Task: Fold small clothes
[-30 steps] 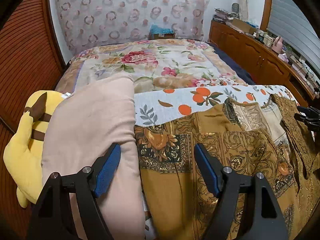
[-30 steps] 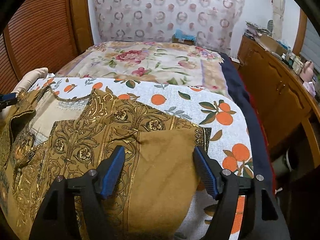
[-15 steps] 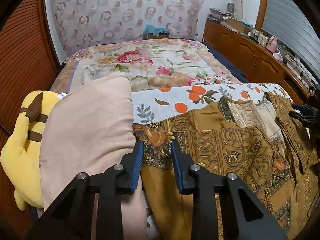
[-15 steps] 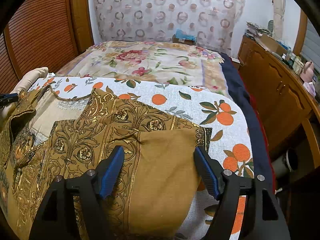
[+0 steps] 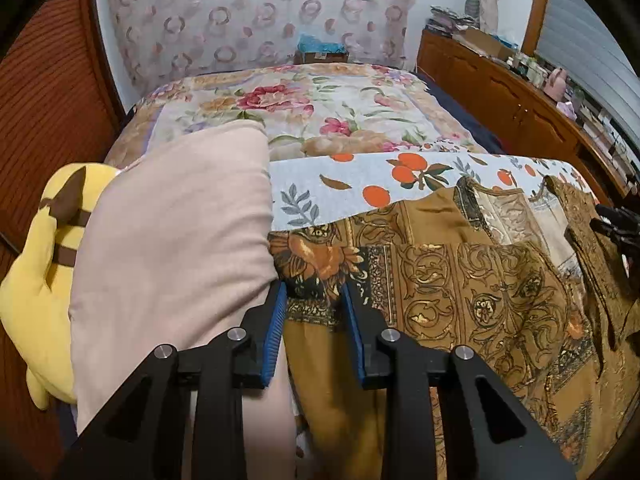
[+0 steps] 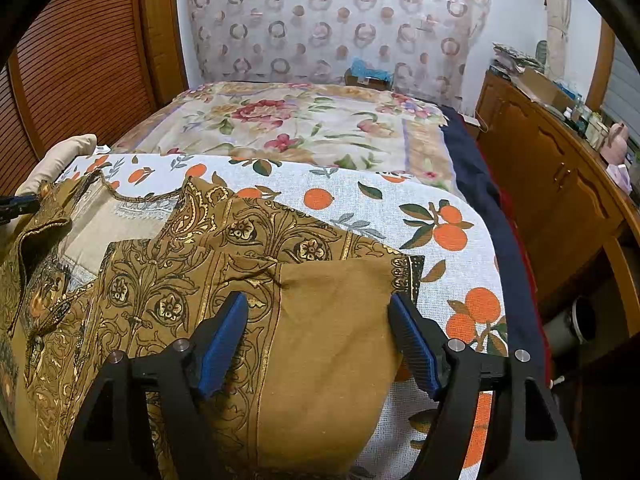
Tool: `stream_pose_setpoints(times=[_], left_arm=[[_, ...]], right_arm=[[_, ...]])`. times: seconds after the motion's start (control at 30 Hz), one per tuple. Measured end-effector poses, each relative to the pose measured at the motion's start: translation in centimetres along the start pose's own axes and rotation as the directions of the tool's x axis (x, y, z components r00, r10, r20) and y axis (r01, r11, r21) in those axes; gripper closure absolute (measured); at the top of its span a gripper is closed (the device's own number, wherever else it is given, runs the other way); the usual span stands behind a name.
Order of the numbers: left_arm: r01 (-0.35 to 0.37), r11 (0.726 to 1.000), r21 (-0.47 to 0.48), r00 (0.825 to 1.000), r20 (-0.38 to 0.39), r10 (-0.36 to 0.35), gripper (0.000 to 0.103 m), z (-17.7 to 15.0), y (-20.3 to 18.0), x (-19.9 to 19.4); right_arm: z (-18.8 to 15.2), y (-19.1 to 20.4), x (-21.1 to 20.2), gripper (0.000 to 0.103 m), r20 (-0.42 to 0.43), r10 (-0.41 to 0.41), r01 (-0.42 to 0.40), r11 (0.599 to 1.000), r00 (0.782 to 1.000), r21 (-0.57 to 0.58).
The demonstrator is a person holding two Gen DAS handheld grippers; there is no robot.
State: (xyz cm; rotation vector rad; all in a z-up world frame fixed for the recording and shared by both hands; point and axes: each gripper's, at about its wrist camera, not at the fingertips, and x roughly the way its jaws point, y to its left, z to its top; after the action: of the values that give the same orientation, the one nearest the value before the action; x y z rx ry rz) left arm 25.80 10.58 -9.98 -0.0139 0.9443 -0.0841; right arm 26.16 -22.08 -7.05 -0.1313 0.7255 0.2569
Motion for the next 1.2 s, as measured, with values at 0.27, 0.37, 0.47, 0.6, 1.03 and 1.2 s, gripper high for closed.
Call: stream_pose_setpoints(times=[0.27, 0.37, 0.47, 0.6, 1.03, 1.2], left_arm=[[0.05, 0.998, -0.022, 0.996, 0.075, -0.048, 0.099, 0.3, -0.1, -3.0], [0.066, 0.998, -0.017, 0.992, 0.105, -0.064, 0.099, 0.4, -0.4, -4.4], [0.074, 0.997, -0.016, 0.988, 0.138, -0.071, 0.099, 0.6, -0.7, -5.7], [0.097, 0.995, -0.015, 0.984, 0.155, -0.093, 0.099, 0.5, -1.6, -6.4], [0.129, 0.991, 0.019, 0.946, 0.298, -0.129, 0.099, -4.1, -3.7, -15.5], [0.126, 0.992, 0.009, 0.933, 0.339, -0.122, 0.099, -7.7, -3.4, -18.0]], right_arm=[[0.0, -2.1, -0.8, 0.028, 0.039, -0.039, 0.036, 0.996, 0.998, 0.084], [0.0, -2.9, -0.5, 0.028, 0.018, -0.013, 0.011, 0.993, 1.0, 0.115], [0.0, -2.6, 0.4, 0.03, -0.021, -0.01, 0.012, 0.994, 1.0, 0.107], [0.6, -2.1, 0.5, 0.055, -0.01, 0.026, -0.025, 0.994, 1.0, 0.105], [-0.6, -0.5, -9.4, 0.098, 0.218, 0.132, -0.141, 0.99, 0.967, 0.028], [-4.7, -0.8, -15.2, 0.098, 0.307, 0.119, -0.135, 0.99, 0.944, 0.03]])
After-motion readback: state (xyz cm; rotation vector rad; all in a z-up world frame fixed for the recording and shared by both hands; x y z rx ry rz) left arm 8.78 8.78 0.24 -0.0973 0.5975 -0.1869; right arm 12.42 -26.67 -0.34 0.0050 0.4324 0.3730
